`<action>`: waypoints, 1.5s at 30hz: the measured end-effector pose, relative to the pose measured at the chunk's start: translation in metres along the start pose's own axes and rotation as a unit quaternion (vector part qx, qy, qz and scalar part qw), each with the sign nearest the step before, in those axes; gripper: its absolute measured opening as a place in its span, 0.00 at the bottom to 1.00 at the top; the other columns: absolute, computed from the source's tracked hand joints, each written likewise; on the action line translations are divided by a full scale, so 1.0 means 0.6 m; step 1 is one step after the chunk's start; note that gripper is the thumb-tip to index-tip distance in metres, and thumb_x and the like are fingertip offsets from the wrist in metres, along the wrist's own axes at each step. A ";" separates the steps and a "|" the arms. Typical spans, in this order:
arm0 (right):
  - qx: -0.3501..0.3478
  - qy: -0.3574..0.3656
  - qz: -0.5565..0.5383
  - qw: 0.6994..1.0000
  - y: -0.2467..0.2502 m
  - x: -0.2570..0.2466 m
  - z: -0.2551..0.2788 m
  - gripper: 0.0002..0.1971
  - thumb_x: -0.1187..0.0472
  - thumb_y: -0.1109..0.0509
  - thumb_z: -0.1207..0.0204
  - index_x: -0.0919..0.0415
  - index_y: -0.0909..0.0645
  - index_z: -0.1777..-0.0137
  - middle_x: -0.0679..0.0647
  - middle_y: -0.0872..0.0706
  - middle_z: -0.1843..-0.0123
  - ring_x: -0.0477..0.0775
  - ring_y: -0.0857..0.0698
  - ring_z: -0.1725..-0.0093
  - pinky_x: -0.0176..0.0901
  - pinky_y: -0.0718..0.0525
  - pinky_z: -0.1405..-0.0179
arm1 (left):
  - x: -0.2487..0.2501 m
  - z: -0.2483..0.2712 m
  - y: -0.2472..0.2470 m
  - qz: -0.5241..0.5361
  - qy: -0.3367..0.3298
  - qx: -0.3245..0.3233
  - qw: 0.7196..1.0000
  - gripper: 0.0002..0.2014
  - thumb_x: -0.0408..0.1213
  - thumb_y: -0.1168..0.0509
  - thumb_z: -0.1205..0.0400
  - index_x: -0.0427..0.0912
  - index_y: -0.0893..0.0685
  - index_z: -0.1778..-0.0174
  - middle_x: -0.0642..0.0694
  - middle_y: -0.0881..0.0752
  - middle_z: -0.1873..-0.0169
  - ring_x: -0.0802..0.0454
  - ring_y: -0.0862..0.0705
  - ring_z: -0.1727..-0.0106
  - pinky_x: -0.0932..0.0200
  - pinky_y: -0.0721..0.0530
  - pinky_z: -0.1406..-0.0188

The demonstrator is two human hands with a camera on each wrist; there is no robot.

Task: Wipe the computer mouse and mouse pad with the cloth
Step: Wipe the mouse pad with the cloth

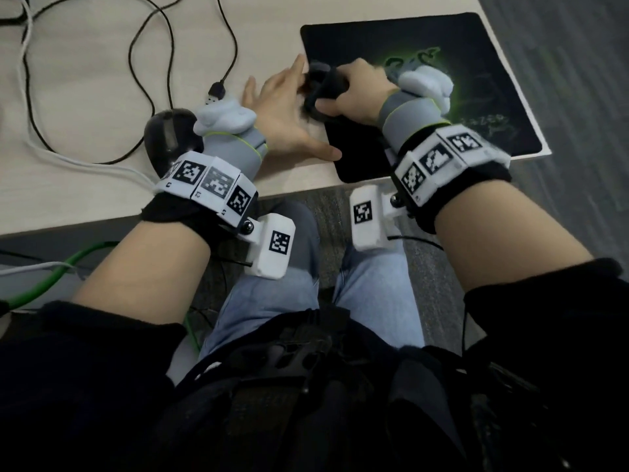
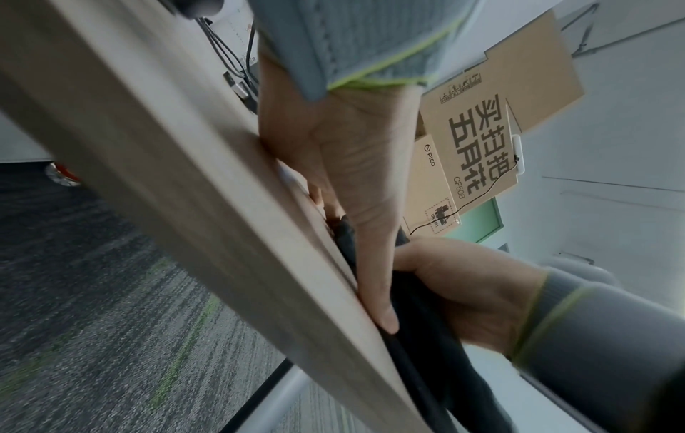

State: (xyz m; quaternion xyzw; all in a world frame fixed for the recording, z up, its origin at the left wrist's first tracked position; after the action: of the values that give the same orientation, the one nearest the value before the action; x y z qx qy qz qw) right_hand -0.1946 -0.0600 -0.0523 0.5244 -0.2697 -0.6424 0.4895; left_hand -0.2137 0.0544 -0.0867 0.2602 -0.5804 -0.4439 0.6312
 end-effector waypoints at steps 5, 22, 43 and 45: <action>-0.018 0.029 -0.016 0.999 -0.037 0.022 0.045 0.19 0.48 0.36 0.21 0.51 0.23 0.33 0.60 0.22 0.31 0.67 0.31 0.26 0.54 0.32 0.32 | 0.000 0.000 -0.004 -0.021 -0.014 -0.005 1.000 0.68 0.66 0.24 0.43 0.43 0.59 0.17 0.56 0.42 0.18 0.53 0.52 0.16 0.33 0.63 0.20; 0.087 0.048 -0.028 0.995 -0.044 0.080 0.107 0.19 0.46 0.35 0.23 0.51 0.23 0.35 0.56 0.23 0.36 0.61 0.30 0.30 0.54 0.34 0.39 | 0.023 -0.008 -0.022 -0.037 0.028 0.117 0.992 0.26 0.54 0.46 0.19 0.47 0.28 0.26 0.43 0.23 0.28 0.41 0.27 0.26 0.41 0.38 0.22; 0.109 -0.038 0.001 0.993 -0.017 0.140 0.111 0.25 0.42 0.38 0.22 0.52 0.29 0.29 0.59 0.30 0.26 0.64 0.35 0.24 0.58 0.36 0.29 | 0.035 0.006 -0.029 -0.065 0.082 0.087 0.991 0.30 0.54 0.40 0.20 0.52 0.37 0.22 0.45 0.32 0.22 0.45 0.37 0.20 0.27 0.50 0.24; 0.129 -0.083 -0.011 0.988 0.007 0.181 0.111 0.25 0.43 0.39 0.21 0.55 0.29 0.29 0.62 0.31 0.25 0.66 0.35 0.24 0.56 0.36 0.27 | 0.036 0.005 -0.030 -0.061 0.085 0.090 0.990 0.30 0.55 0.40 0.20 0.52 0.38 0.22 0.46 0.32 0.22 0.45 0.38 0.19 0.27 0.51 0.24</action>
State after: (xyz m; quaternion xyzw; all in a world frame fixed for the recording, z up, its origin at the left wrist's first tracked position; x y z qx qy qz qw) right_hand -0.2526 -0.1717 -0.0732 0.5312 -0.3843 -0.6490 0.3860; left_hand -0.2224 0.0278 -0.0903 0.3875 -0.5451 -0.4043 0.6239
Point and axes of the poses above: each hand's wrist, its own z-axis away from the middle knuckle, its own y-axis out of the back of the hand, x = y × z, the point moved 6 cm from there along -z, towards the middle knuckle
